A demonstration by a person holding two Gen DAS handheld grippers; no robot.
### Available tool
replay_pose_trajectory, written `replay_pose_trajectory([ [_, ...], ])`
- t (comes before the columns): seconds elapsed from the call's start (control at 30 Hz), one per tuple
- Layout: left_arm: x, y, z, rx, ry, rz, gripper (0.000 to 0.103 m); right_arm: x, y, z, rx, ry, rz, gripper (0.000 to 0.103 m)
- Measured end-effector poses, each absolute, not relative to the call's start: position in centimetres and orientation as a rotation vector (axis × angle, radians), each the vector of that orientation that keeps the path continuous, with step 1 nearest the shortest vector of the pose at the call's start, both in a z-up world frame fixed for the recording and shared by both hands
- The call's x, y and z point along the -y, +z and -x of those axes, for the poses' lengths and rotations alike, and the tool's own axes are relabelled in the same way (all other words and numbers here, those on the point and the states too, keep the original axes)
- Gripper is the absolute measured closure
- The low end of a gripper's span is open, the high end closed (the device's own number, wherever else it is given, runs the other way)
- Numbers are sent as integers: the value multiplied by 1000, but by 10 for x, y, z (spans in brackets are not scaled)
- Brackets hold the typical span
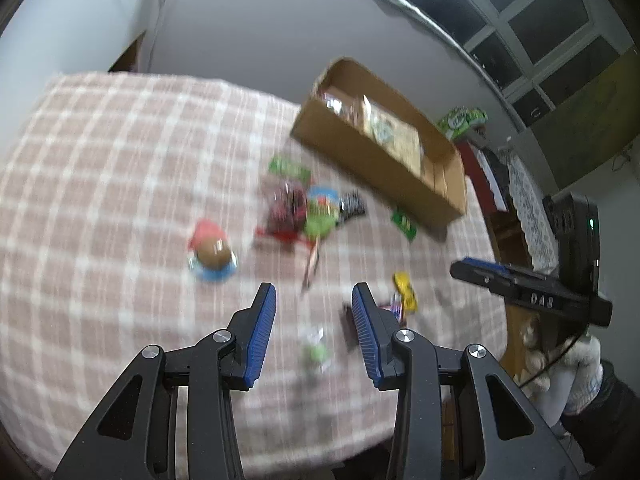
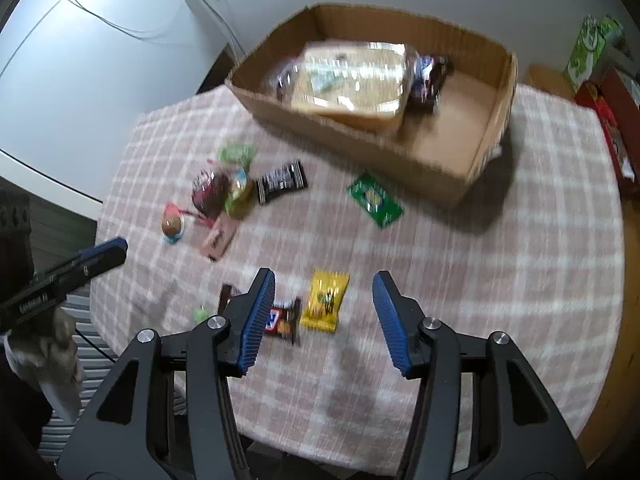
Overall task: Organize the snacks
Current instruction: 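Move the right tool to the yellow candy packet and grasp it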
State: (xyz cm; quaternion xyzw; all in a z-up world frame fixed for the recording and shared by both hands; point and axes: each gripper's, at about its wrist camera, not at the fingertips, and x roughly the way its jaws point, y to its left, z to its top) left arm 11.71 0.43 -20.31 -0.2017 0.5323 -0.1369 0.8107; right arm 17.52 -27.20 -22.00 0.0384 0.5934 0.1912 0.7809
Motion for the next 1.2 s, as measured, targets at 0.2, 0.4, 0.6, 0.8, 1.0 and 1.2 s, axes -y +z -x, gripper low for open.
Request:
replay_pose_trajectory([
  [0.2,20,-219,-92,-1159,-318,370,66,274,-241,-167,-1332,388,-98,50],
  [0.4,35,-238,-82,-1163,-301,313,66,268,-256,-163,-1356,388,-104,50],
  [0.6,41,-252,-79,-1173,-269,285,67,262,-265,-165,-1357,369,-96,50],
  [0.8,51,-258,-83,-1171,-263,261,69,253,-271,-170,-1361,361,-89,50],
  [1.0,57,-264,-85,-1157,-250,203,75,244,-276,-175,-1369,346,-41,54],
  [1.2,53,-265,-86,-1141,-258,201,81,235,-279,-175,-1373,342,50,55],
])
